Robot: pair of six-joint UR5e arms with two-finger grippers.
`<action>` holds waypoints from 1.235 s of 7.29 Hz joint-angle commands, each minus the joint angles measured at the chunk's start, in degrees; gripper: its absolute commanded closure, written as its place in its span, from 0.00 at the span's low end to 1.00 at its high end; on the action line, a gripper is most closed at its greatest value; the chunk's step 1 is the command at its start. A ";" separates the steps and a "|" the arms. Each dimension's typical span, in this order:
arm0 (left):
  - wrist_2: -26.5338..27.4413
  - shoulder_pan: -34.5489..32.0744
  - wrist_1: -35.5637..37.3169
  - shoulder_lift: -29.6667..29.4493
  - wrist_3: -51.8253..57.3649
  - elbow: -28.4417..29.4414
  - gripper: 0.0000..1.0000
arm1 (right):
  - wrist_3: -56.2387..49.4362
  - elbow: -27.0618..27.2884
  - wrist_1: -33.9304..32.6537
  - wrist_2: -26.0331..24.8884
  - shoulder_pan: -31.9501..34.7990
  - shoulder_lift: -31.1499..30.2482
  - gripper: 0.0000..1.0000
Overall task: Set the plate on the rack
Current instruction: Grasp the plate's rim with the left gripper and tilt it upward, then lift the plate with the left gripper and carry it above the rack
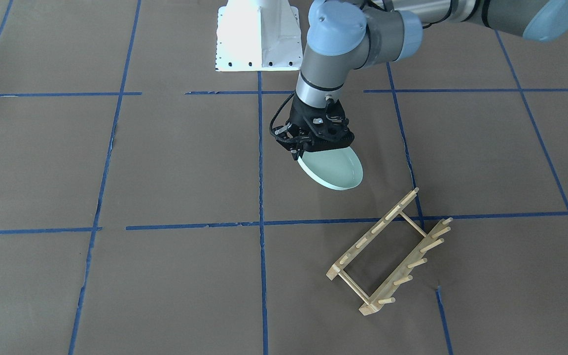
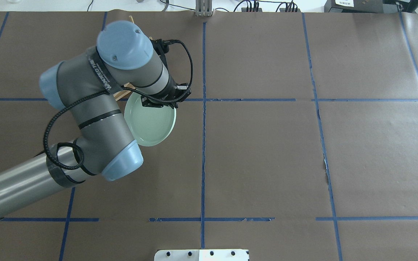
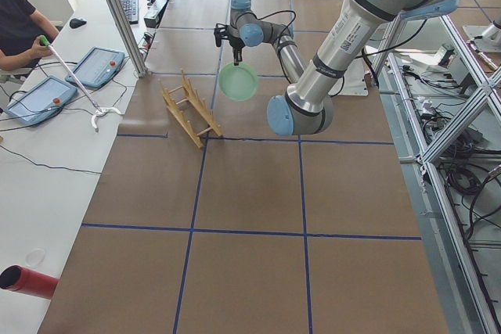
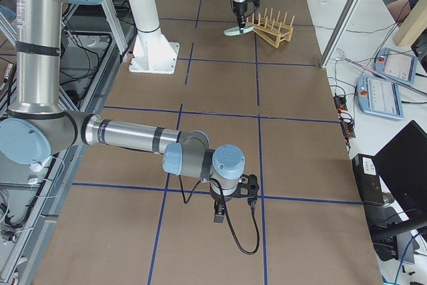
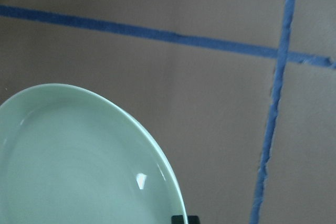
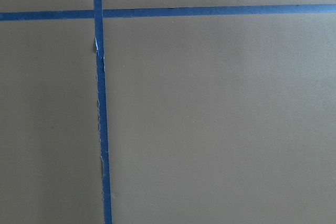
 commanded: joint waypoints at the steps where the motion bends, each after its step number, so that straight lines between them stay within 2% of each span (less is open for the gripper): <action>1: 0.02 -9.65 -14.92 1.63 -14.09 -3.32 1.00 | 0.00 0.00 0.00 0.00 0.00 -0.03 0.00; 2: 0.19 -12.99 -27.54 4.86 -22.26 -3.32 1.00 | 0.00 0.00 0.00 0.00 0.00 -0.03 0.00; 4: 0.98 -18.19 -49.97 12.77 -28.04 -0.53 1.00 | 0.00 -0.09 0.00 0.00 0.00 -0.03 0.00; 6: 10.43 -17.95 -64.33 12.80 -30.85 7.88 1.00 | 0.00 0.00 0.00 0.00 0.00 -0.03 0.00; 7: 12.65 -17.95 -70.41 12.62 -31.04 11.32 1.00 | 0.00 0.00 0.00 0.00 0.00 -0.03 0.00; 9: 15.13 -17.60 -74.41 11.31 -30.96 16.77 1.00 | 0.00 0.00 0.00 0.00 0.00 -0.03 0.00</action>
